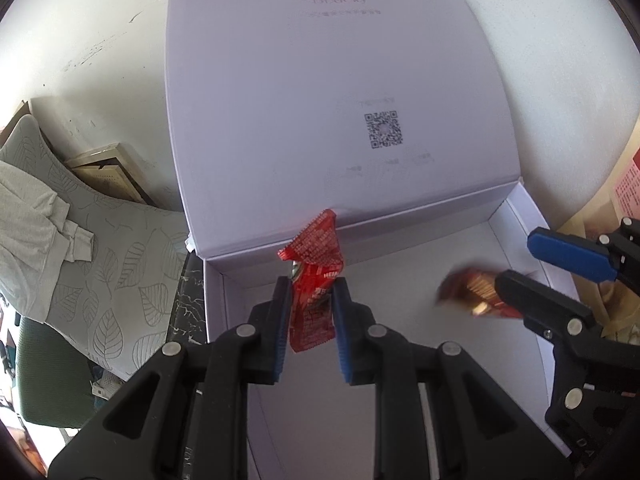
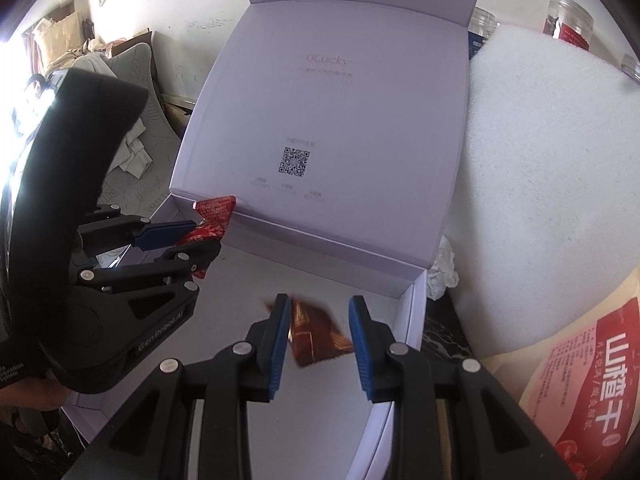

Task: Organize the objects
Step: 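Open the left tool over the box while the right tool releases the brown chocolate inside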

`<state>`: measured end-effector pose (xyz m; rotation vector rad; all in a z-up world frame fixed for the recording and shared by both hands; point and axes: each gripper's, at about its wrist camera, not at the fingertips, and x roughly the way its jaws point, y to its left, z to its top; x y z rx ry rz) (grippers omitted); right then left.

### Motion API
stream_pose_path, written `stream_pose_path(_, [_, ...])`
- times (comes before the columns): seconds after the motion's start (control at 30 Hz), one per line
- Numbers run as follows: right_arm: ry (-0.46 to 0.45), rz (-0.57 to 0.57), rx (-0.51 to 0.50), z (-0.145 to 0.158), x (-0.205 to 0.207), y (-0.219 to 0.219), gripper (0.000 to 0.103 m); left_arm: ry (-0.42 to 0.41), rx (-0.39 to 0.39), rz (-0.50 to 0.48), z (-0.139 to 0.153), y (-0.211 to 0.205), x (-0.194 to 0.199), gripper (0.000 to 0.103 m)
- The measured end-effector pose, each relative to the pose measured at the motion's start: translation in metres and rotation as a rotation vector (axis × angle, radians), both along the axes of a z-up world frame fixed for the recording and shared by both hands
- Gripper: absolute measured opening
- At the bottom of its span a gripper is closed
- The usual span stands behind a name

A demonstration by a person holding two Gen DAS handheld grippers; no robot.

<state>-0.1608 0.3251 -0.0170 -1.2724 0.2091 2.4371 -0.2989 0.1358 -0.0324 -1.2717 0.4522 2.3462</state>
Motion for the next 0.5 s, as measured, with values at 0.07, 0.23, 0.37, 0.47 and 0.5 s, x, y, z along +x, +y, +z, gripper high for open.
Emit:
stream_pose_path(0.07, [-0.018,-0.01,0.005,-0.001,0.001,0.0,0.033,-0.013,0.002,0.016,-0.002,-0.002,-0.002,0.02])
stream_pose_path(0.23, [-0.01,-0.047,0.008,0.002,0.007,0.001,0.041,-0.041,0.006,0.035,-0.003,-0.007,-0.003,0.02])
stream_pose_path(0.37, [0.01,-0.061,0.008,0.007,0.012,-0.002,0.043,-0.039,-0.006,0.051,0.001,-0.013,-0.002,0.02])
stream_pose_path(0.47, [0.02,-0.065,0.011,0.012,0.018,-0.006,0.048,-0.028,-0.022,0.063,0.008,-0.017,-0.001,0.021])
stream_pose_path(0.5, [0.022,-0.066,0.012,0.013,0.02,-0.008,0.049,-0.026,-0.021,0.067,0.011,-0.019,0.0,0.023])
